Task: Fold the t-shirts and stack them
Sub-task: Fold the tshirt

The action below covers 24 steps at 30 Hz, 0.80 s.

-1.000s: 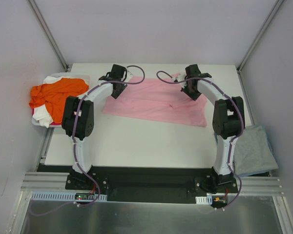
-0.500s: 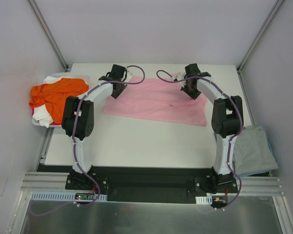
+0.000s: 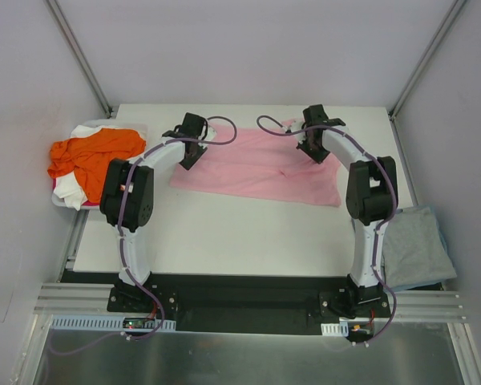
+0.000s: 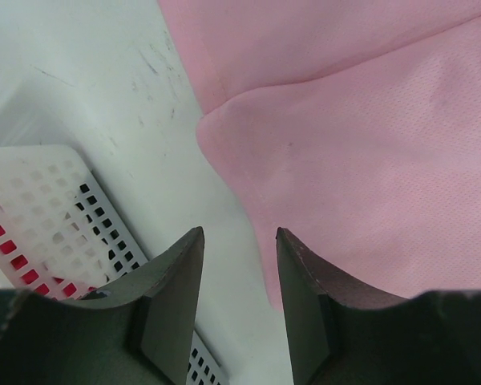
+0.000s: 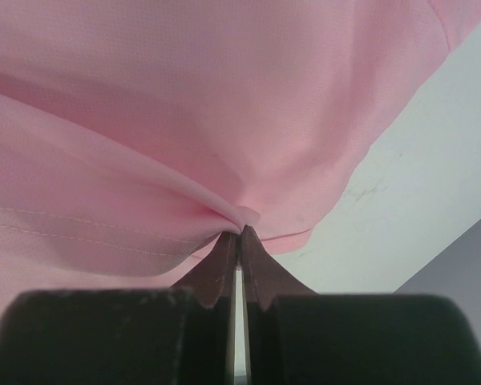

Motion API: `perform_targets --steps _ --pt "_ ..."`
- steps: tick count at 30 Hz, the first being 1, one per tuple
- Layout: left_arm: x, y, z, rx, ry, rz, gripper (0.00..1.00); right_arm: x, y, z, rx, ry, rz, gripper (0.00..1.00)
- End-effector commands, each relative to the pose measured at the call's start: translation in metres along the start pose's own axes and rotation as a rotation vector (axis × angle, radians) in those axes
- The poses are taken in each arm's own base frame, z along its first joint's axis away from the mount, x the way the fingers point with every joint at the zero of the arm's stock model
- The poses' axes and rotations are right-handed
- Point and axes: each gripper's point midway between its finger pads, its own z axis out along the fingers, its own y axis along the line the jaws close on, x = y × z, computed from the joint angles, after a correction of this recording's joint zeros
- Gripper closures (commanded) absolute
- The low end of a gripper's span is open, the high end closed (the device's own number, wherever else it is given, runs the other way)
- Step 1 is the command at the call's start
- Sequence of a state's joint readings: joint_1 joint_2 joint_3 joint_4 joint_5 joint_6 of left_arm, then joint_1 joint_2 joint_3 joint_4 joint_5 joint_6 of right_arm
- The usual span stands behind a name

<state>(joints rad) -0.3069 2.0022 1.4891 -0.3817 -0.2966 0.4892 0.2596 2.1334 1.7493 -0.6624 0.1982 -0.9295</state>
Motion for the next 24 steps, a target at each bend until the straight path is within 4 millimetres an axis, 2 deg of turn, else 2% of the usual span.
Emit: perform_targets --steps 1,9,11,12,14,15,18,21,24 --pt "-0.010 0.014 -0.025 -0.032 -0.051 -0.010 0.59 -0.004 -0.014 -0.004 0.037 0.001 0.004 0.99" --pt "-0.011 0.012 -0.026 -0.030 -0.054 -0.006 0.59 -0.009 -0.020 -0.002 0.058 -0.004 0.010 0.92" --pt "-0.010 0.013 -0.026 -0.030 -0.052 -0.008 0.60 -0.010 -0.023 -0.002 0.067 -0.007 0.012 0.82" --pt "-0.010 0.012 -0.026 -0.029 -0.053 -0.009 0.60 -0.011 -0.024 -0.003 0.071 -0.008 0.013 0.73" --pt "-0.010 0.012 -0.027 -0.029 -0.053 -0.007 0.60 -0.013 -0.026 -0.002 0.078 -0.013 0.016 0.71" --pt "-0.010 0.012 -0.028 -0.029 -0.056 -0.009 0.60 -0.013 -0.027 -0.003 0.082 -0.013 0.015 0.65" --pt "-0.011 0.012 -0.029 -0.026 -0.063 -0.011 0.60 -0.016 -0.031 -0.006 0.095 -0.024 0.023 0.60" --pt "-0.011 0.012 -0.031 -0.028 -0.064 -0.011 0.60 -0.018 -0.031 -0.010 0.093 -0.039 0.036 0.58" --pt "-0.010 0.011 -0.032 -0.026 -0.065 -0.010 0.60 -0.019 -0.019 -0.019 0.042 -0.057 0.048 0.58"
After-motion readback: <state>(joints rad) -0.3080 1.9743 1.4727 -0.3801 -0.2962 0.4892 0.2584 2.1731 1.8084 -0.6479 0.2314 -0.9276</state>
